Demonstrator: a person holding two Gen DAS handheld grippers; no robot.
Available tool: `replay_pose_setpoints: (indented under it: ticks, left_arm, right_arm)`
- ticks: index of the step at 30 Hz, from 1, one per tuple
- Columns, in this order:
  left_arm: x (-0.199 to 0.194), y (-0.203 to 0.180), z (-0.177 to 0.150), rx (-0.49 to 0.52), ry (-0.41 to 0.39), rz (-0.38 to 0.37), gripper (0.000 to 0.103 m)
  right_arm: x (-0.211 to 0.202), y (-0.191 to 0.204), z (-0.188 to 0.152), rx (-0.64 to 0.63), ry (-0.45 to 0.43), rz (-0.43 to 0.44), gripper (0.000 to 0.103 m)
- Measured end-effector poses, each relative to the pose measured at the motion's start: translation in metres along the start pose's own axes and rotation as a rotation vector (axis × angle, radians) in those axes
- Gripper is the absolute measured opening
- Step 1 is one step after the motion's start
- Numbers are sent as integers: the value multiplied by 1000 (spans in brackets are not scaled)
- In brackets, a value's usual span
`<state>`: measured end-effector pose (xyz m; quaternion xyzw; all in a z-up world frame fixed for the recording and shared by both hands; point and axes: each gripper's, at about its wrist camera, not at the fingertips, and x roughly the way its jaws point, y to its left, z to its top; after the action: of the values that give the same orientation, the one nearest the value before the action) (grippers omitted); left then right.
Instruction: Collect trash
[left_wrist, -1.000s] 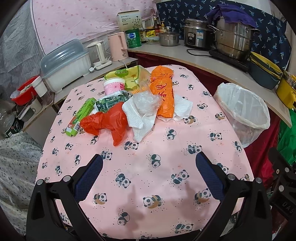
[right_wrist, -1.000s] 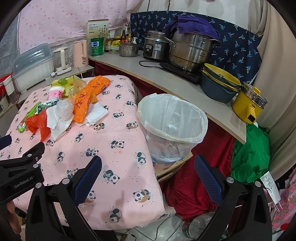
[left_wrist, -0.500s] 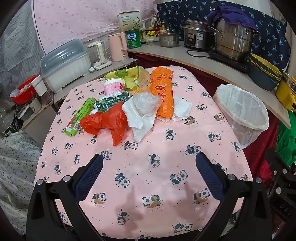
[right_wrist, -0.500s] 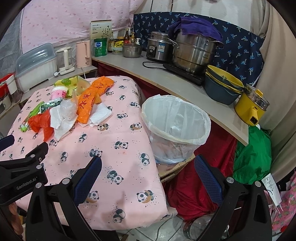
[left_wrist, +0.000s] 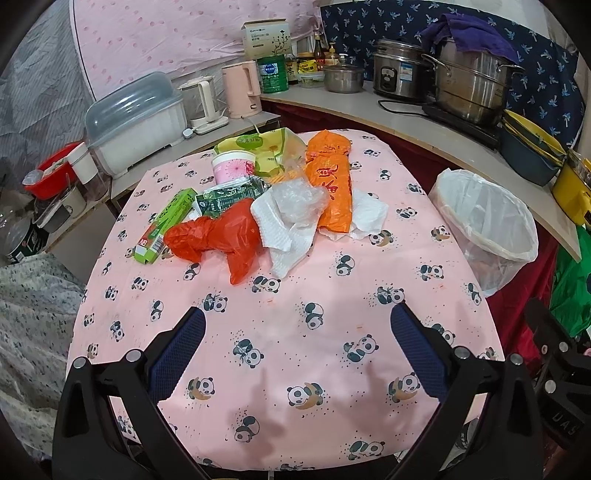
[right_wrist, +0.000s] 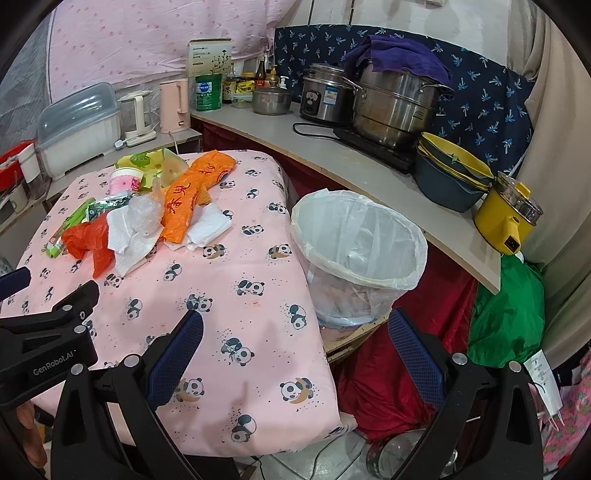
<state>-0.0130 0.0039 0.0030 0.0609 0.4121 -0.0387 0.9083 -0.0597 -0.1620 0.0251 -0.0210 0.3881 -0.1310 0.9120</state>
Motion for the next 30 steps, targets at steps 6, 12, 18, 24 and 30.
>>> replay_pose_setpoints:
  ticks: [6,12,18,24,30]
  left_arm:
    - [0,1,0,0,1,-1,96]
    - [1,2,-2,-2,5,-2,96]
    - [2,2,-2,-1,9,-2,96]
    - [3,0,-1,2,14,-5,96]
    - [3,-2,0,2,15,-5,96]
  right_arm:
    - [0,0,0,1,0,0,96]
    - [0,0,0,-1,1,-1,96]
    - [0,0,1,2,0,-3,96]
    - [-1,-4,3,5,2,-11,96]
    - [0,-5,4,5,2,-13,96]
